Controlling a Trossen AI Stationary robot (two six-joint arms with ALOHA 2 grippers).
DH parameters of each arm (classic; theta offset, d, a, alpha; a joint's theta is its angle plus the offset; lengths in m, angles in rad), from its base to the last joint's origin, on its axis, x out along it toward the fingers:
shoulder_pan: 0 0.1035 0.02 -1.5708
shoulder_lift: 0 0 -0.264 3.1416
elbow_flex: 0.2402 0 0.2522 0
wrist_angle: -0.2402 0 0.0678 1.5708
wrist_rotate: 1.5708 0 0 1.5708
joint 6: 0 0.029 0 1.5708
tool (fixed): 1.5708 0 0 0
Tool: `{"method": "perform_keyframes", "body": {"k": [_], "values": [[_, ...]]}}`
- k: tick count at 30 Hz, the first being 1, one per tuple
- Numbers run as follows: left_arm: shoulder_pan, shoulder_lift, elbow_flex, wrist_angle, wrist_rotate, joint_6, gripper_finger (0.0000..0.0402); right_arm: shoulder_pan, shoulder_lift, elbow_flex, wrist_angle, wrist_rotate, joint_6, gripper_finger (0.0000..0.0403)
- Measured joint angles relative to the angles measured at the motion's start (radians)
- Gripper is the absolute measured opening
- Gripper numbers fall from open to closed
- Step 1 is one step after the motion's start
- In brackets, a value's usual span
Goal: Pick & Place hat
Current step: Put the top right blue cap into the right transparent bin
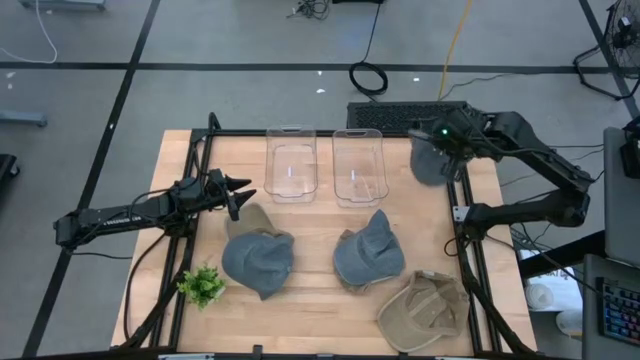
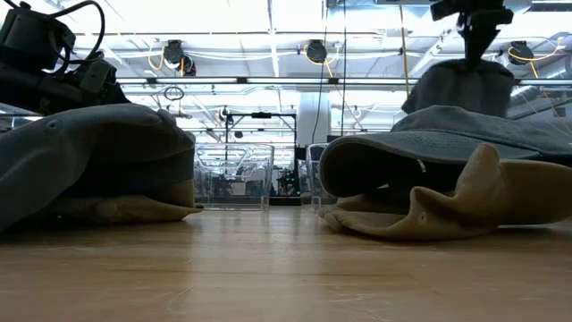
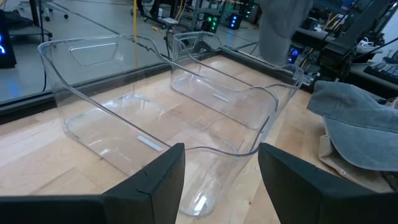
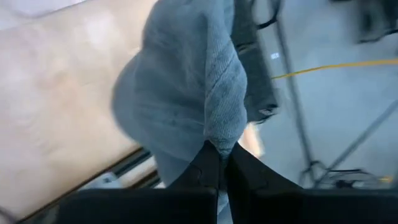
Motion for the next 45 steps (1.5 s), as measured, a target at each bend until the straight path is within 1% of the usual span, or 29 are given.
{"method": "perform_keyframes", "body": {"k": [2, 11, 18, 21, 26, 30, 36, 40, 45], "values": [[0.000, 0.000, 0.000, 0.000, 0.000, 0.000, 0.0214, 0.012, 0.002, 0.027, 0.001, 0.041, -0.017, 0.0000], [0.000, 0.000, 0.000, 0.000, 0.000, 0.000, 0.0214, 0.054, 0.039, 0.177, 0.000, 0.152, -0.045, 0.0000], [0.000, 0.000, 0.000, 0.000, 0.000, 0.000, 0.0214, 0.070, 0.061, 0.289, 0.000, 0.184, -0.046, 0.0000], [0.000, 0.000, 0.000, 0.000, 0.000, 0.000, 0.0214, 0.070, 0.073, 0.318, 0.033, 0.214, -0.055, 0.0000], [0.000, 0.000, 0.000, 0.000, 0.000, 0.000, 0.0214, 0.075, 0.095, 0.320, 0.162, 0.202, -0.133, 0.0000], [0.000, 0.000, 0.000, 0.000, 0.000, 0.000, 0.0214, 0.090, 0.137, 0.320, 0.242, 0.200, -0.191, 0.0000], [0.000, 0.000, 0.000, 0.000, 0.000, 0.000, 0.0214, 0.090, 0.210, 0.320, 0.344, 0.196, -0.234, 0.0000], [0.000, 0.000, 0.000, 0.000, 0.000, 0.000, 0.0214, 0.093, 0.254, 0.320, 0.431, 0.149, -0.255, 0.0000], [0.000, 0.000, 0.000, 0.000, 0.000, 0.000, 0.0214, 0.094, 0.306, 0.319, 0.513, 0.141, -0.284, 0.0000]]}}
